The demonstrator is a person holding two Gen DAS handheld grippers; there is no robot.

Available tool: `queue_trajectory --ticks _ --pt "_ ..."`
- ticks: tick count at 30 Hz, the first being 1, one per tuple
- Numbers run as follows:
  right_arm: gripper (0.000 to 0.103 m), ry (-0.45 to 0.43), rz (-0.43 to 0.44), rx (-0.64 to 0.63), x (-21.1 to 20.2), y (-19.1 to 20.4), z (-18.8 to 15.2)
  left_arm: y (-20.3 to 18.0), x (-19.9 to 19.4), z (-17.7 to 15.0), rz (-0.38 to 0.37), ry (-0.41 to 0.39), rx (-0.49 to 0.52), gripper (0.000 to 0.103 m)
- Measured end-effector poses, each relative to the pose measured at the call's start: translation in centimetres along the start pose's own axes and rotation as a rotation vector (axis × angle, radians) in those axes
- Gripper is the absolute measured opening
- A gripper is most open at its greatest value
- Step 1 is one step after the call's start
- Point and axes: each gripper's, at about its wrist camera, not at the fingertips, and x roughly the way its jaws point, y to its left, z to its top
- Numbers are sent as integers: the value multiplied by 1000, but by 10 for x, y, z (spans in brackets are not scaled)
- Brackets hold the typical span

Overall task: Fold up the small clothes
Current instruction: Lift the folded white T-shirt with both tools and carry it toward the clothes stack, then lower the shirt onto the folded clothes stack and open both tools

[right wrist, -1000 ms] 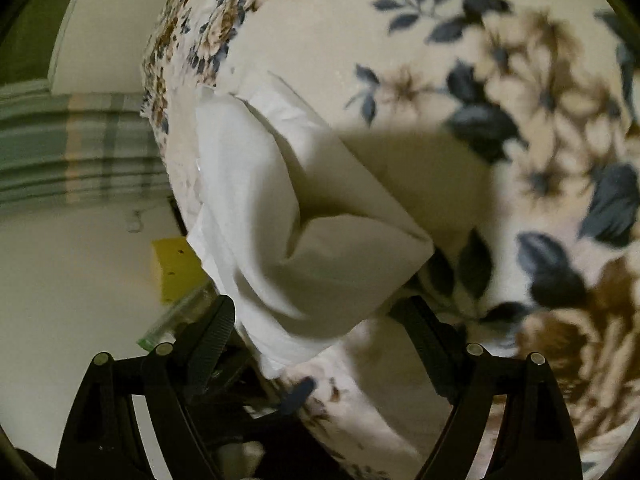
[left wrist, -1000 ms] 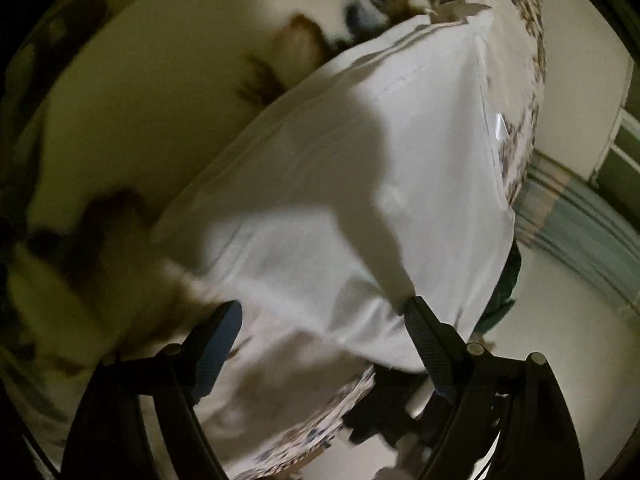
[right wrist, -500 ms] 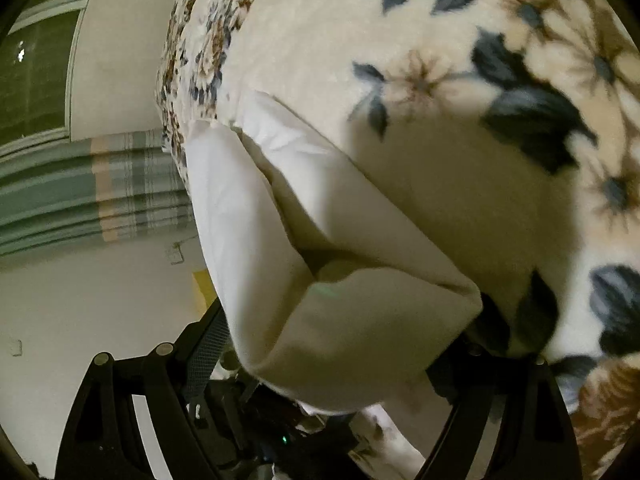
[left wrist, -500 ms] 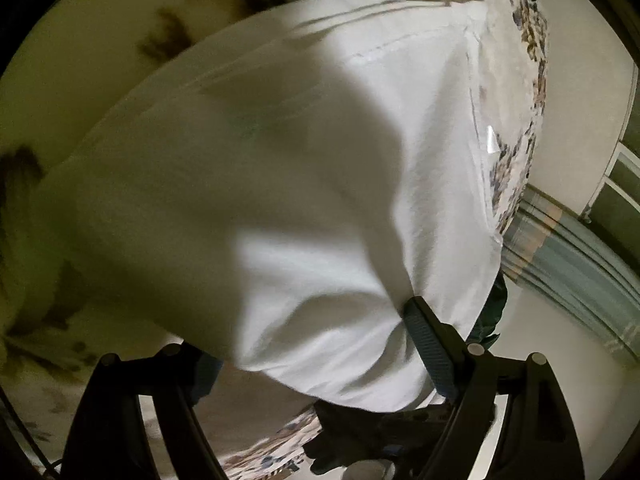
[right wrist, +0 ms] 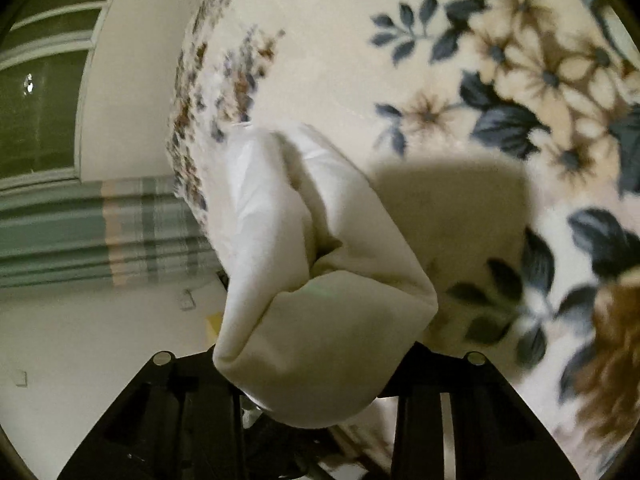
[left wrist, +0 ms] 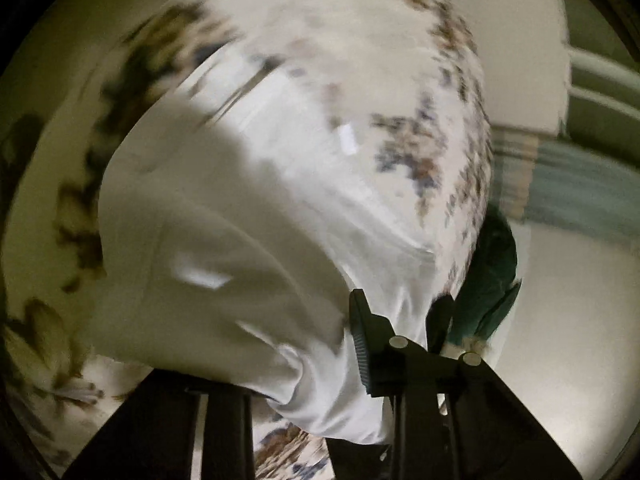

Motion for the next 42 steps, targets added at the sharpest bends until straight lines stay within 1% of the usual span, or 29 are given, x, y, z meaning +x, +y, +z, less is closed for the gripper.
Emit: queue_trajectory --ticks 3,6,9,11,13,15,17,19,22,24,25,26,27,28,29,30,31,32,33,34,36,37,39,40,41,42 --pt "36 -40 30 30 -17 21 -8 -27 -12 -1 21 22 100 23" --pt "35 -79 51 55 -40 40 -10 -67 -22 -1 32 47 194 22" --pt "35 -114 58 66 -67 60 -5 -106 -24 -7 21 79 271 22" --pt "35 -145 58 64 -91 77 5 -131 -24 -12 1 101 298 22" --pt "34 -187 62 58 -119 98 19 -169 -17 -18 -25 128 334 22" --pt "34 -233 64 53 -145 115 34 -216 -6 -29 -72 166 380 22" --pt "34 -308 67 42 -184 138 55 -258 6 -40 -112 206 431 22" --pt "34 -394 69 44 -226 154 76 -311 25 -61 -168 268 492 22" --pt "34 -525 68 51 -288 170 105 -375 57 -94 -232 360 578 22" --pt "34 -628 64 64 -333 176 127 -416 84 -123 -269 422 656 22" --pt "34 -677 61 72 -353 176 135 -438 104 -143 -287 465 705 22" --pt "34 -732 56 84 -376 172 146 -449 116 -155 -293 489 736 22" --pt "34 -777 50 99 -392 166 154 -461 136 -174 -299 529 780 22" --pt "34 -813 46 116 -404 159 160 -467 156 -190 -298 567 822 22" --pt "34 -861 40 152 -419 143 167 -470 173 -203 -293 590 860 22" --pt "34 -887 40 174 -425 131 170 -468 195 -218 -285 623 914 22" --pt "34 -917 47 209 -430 113 173 -461 216 -233 -255 642 981 22" --pt "34 -941 53 248 -431 90 175 -451 236 -242 -224 659 1028 22" --pt "34 -954 51 291 -429 64 176 -436 262 -251 -179 700 1071 22" --pt "34 -960 68 362 -419 29 178 -417 285 -257 -119 719 1111 22" --pt "34 -948 60 456 -396 -21 176 -383 319 -261 -33 758 1163 22" --pt "34 -944 46 490 -384 -42 174 -372 326 -261 -12 765 1178 22" --pt "35 -940 45 547 -363 -78 161 -358 333 -259 -21 780 1219 22" --pt "37 -946 65 563 -355 -87 155 -356 331 -259 -32 780 1244 22" --pt "41 -955 85 576 -349 -95 149 -357 328 -259 -40 778 1267 25" --pt "42 -958 97 584 -343 -101 144 -358 324 -260 -44 772 1301 25"
